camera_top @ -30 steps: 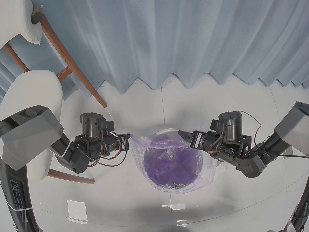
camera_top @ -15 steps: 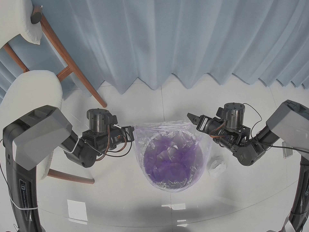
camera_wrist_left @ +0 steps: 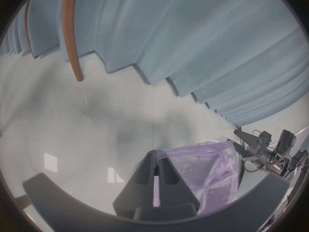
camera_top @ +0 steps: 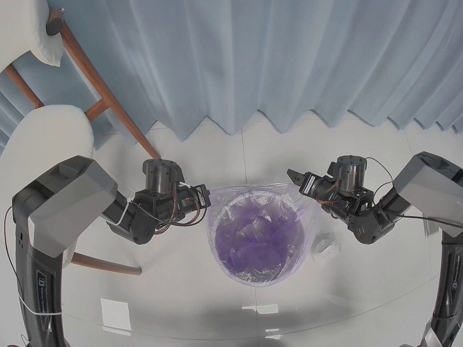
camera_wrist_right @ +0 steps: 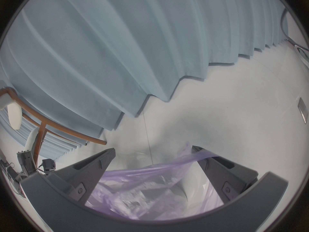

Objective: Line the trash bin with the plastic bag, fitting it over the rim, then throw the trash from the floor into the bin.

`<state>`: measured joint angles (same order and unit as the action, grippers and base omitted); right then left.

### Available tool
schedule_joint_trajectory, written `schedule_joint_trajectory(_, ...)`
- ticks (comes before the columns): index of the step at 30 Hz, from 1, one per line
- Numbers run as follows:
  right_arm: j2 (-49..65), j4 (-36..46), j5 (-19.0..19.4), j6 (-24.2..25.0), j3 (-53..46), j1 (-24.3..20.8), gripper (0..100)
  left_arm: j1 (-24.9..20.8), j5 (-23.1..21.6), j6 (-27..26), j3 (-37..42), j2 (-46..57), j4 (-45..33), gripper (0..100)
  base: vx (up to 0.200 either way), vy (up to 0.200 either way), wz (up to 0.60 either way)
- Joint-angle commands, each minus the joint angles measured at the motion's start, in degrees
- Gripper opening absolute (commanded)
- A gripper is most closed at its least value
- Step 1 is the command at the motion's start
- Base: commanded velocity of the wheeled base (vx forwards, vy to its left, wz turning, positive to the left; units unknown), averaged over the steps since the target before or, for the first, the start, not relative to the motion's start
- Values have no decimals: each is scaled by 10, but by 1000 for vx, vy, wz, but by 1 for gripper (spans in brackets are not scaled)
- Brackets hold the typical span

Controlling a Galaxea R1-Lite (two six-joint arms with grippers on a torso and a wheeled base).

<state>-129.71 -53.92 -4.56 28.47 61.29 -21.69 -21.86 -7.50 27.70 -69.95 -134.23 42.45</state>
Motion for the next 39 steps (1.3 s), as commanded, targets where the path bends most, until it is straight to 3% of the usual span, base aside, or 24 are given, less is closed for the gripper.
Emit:
schedule_joint_trajectory(1,-32,-5,0,0,-9,9,100,1,33,3,-1,-25,-11,0,0,0,0)
schedule_joint_trajectory(9,-49,-78,0,2,-40,18,100,1,42,39,8,-24,-3,0,0,0,0)
schedule_joint_trajectory(13,-25,-87,5,27,-38,24,100,-2,36,68,13,3,-2,0,0,0,0)
schedule_joint_trajectory(16,20,-76,27,103,-54,37,100,-13,22,126,37,36,-3,0,0,0,0)
schedule_joint_trajectory(19,55,-70,35,196,-79,58,100,-15,22,139,75,54,-1,0,0,0,0)
schedule_joint_trajectory(20,55,-70,35,196,-79,58,100,-15,22,139,75,54,-1,0,0,0,0)
schedule_joint_trajectory(22,102,-65,83,294,-118,77,100,-15,21,143,115,72,6,0,0,0,0)
schedule_joint_trajectory(24,121,-60,106,319,-137,83,100,-16,21,145,126,74,10,0,0,0,0)
schedule_joint_trajectory(25,154,-51,153,340,-187,92,100,-19,21,147,145,72,23,0,0,0,0)
schedule_joint_trajectory(29,170,-59,171,317,-245,95,100,-17,22,147,163,66,51,0,0,0,0)
schedule_joint_trajectory(34,176,-80,174,228,-286,95,100,-19,20,151,184,63,107,0,0,0,0)
schedule_joint_trajectory(36,159,-81,173,107,-315,95,100,-20,19,151,191,67,123,0,0,0,0)
schedule_joint_trajectory(37,155,-83,174,95,-319,95,100,-19,18,151,192,68,125,0,0,0,0)
schedule_joint_trajectory(39,128,-96,174,5,-339,94,100,-20,1,151,202,70,135,0,0,0,0)
